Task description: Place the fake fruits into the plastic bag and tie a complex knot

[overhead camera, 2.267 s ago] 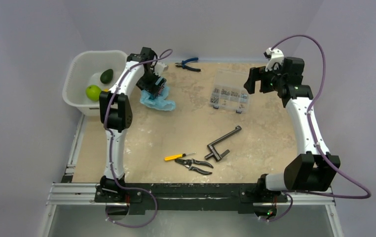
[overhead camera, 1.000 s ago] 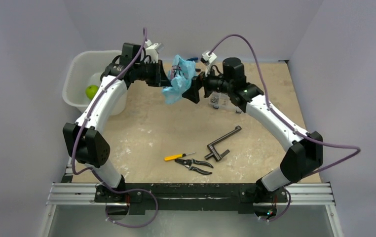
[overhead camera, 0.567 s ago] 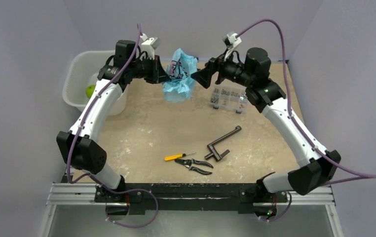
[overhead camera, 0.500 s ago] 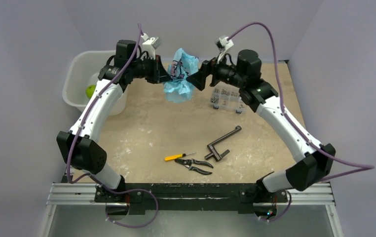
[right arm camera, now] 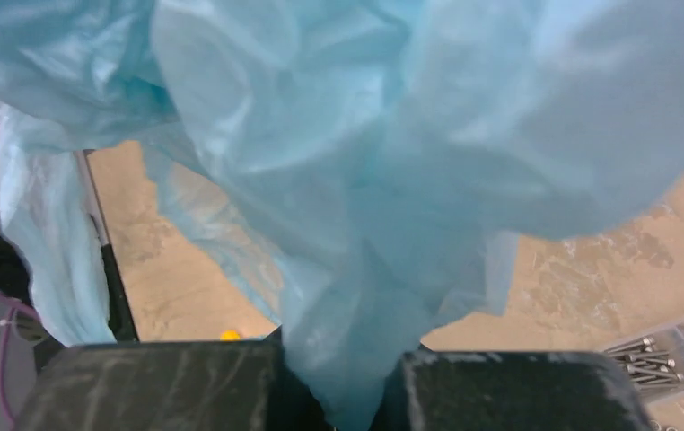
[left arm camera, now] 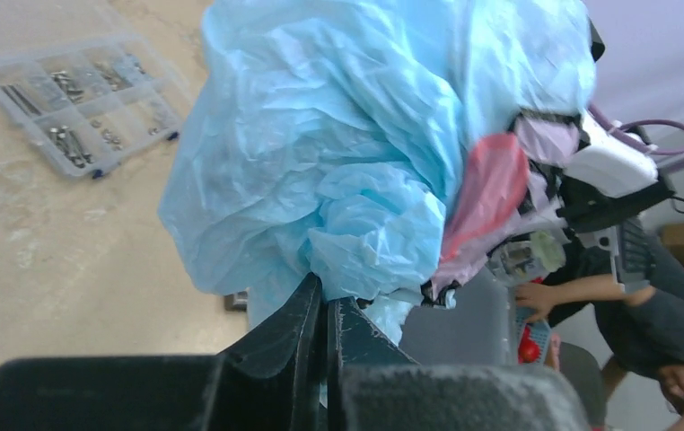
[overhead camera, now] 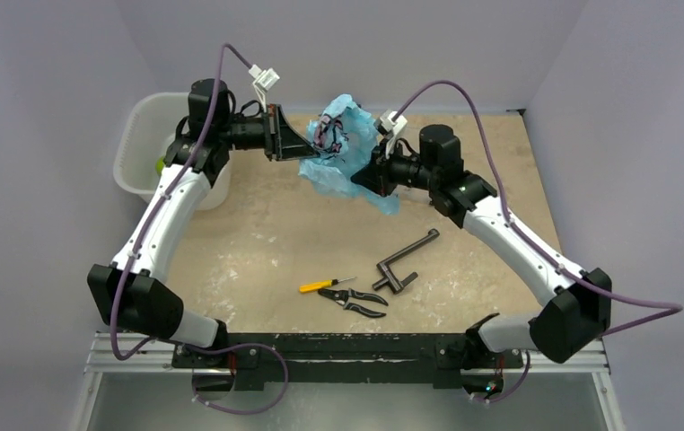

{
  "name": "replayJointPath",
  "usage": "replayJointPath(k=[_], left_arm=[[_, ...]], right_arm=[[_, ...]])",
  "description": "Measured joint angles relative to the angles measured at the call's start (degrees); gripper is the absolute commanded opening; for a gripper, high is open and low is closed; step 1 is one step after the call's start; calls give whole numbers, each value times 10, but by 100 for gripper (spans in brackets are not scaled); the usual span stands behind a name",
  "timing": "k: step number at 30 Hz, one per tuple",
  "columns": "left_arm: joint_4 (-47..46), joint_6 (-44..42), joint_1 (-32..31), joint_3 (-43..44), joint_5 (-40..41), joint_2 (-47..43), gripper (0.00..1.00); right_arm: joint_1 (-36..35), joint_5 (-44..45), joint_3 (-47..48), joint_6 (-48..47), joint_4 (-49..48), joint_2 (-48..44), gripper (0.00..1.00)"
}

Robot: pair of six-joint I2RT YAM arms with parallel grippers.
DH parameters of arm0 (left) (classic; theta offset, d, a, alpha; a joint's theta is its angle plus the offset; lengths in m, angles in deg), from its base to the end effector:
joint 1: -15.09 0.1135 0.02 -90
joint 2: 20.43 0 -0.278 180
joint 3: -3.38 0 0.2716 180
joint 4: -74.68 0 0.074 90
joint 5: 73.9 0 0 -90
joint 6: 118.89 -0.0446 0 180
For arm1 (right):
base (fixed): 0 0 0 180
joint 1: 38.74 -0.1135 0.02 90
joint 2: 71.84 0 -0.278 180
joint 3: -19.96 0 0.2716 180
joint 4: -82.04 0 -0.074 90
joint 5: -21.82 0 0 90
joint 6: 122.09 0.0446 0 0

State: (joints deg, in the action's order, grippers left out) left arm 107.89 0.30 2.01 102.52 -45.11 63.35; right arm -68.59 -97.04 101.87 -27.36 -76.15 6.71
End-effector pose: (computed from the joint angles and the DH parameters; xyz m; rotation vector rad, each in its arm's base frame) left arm 0.3249 -0.1156 0.4325 0.5229 1.9167 -1.4859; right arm 0.2869 0.1895 0.3661 -0.7636 1.7934 0.8813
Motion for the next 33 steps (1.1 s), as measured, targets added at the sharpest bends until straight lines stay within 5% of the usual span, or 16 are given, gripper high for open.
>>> replayJointPath(k=[7, 9, 12, 13, 19, 25, 30, 31, 33], left_arm=[[-42, 58, 82, -15, -77, -14, 11], [-36, 53, 135, -12, -80, -8, 35], [25, -8, 172, 16, -52, 8, 91], [55, -33, 168, 27, -26, 9, 99], [128, -159, 104, 29, 111, -57, 100], [99, -273, -105, -57, 313, -193, 100], [80, -349, -189, -45, 417, -144, 100], [80, -361, -195, -30, 438, -115, 98], [80, -376, -200, -10, 486, -56, 75]], right_arm=[[53, -50, 1, -50, 10, -56, 0], [86, -52, 1, -57, 13, -65, 0], [108, -52, 1, -55, 12, -66, 0], [109, -52, 1, -50, 12, -64, 0], [104, -54, 14, -13, 17, -35, 0], [104, -61, 15, 22, 17, -30, 0], [96, -77, 15, 23, 17, -30, 0], [95, -83, 15, 22, 19, -30, 0], [92, -97, 19, 16, 29, -30, 0]])
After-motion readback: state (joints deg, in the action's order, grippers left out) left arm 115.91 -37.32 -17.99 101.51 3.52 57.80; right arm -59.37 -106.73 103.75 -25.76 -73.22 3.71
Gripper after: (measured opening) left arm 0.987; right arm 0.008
